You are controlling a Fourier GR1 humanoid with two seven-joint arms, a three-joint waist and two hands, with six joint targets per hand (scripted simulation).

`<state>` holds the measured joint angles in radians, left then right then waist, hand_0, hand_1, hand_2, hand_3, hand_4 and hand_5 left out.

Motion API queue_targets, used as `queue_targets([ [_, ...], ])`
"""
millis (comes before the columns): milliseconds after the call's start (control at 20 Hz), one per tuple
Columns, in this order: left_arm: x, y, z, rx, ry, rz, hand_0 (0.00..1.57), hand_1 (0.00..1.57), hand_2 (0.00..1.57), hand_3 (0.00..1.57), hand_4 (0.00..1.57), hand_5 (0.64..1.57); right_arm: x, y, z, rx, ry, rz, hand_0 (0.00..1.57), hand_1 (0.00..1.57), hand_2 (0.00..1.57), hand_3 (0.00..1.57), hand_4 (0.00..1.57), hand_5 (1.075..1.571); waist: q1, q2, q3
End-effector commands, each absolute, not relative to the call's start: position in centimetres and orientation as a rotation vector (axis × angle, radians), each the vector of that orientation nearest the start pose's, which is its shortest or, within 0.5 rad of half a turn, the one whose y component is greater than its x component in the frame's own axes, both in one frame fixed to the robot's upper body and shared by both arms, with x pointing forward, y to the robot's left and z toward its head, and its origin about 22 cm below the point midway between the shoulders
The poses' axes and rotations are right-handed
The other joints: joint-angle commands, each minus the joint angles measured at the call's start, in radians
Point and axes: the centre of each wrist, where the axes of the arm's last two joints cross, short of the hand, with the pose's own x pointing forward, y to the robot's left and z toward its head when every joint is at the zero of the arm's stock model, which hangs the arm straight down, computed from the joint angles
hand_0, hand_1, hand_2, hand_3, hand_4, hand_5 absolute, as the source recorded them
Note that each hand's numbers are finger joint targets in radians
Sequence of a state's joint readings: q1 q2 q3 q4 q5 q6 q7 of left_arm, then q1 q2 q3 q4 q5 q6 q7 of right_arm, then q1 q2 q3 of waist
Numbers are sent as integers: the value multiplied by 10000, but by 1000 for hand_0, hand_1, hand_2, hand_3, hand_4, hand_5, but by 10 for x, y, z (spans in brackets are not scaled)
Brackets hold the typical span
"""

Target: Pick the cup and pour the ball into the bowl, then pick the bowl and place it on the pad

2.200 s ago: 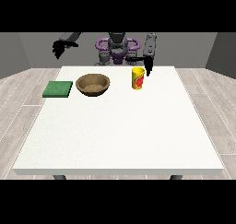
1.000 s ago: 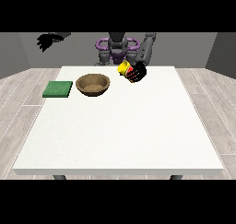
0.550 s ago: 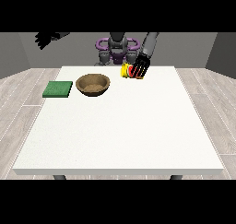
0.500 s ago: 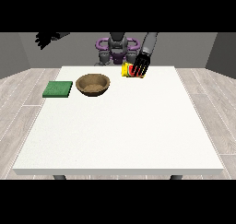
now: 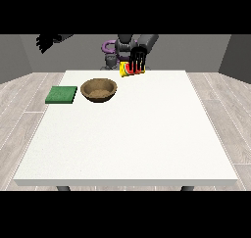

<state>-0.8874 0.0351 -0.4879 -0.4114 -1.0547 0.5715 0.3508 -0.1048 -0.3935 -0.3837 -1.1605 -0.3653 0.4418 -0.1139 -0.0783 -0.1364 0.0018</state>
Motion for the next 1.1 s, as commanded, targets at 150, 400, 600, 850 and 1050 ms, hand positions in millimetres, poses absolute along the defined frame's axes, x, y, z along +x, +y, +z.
queue_targets([
  [150, 370, 60, -9, 14244, -13143, -12819, 667, 667, 1571, 1198, 872, 1571, 267, -405, 2, 1363, -15793, -352, 0, 0, 0, 0, 662, 1562, -772, 291, -11],
  [400, 369, 38, 11, 15095, -12652, -14567, 206, 206, 1187, 1372, 682, 1567, 284, -401, 18, 1556, -15929, -407, 0, 0, 0, 0, 661, 1561, -892, 432, -13],
  [600, 354, 18, 23, 14880, -12147, -15917, 0, 0, 1201, 1497, 895, 1570, 283, -368, -7, 1688, -15419, -163, 0, 0, 0, 0, 691, 1563, -1054, -8, -14],
  [850, 364, 33, 42, 13657, -13920, -13830, 0, 0, 1187, 1430, 754, 1563, 276, -387, -10, 1004, -14918, -1005, 0, 0, 0, 0, 711, 1570, 339, 107, -22],
  [1050, 356, 66, 28, 11787, -15489, -11244, 380, 380, 1571, 1259, 1212, 1567, 256, -400, -23, 467, -15387, -1394, 0, 0, 0, 0, 711, 1570, 862, 679, -27],
])
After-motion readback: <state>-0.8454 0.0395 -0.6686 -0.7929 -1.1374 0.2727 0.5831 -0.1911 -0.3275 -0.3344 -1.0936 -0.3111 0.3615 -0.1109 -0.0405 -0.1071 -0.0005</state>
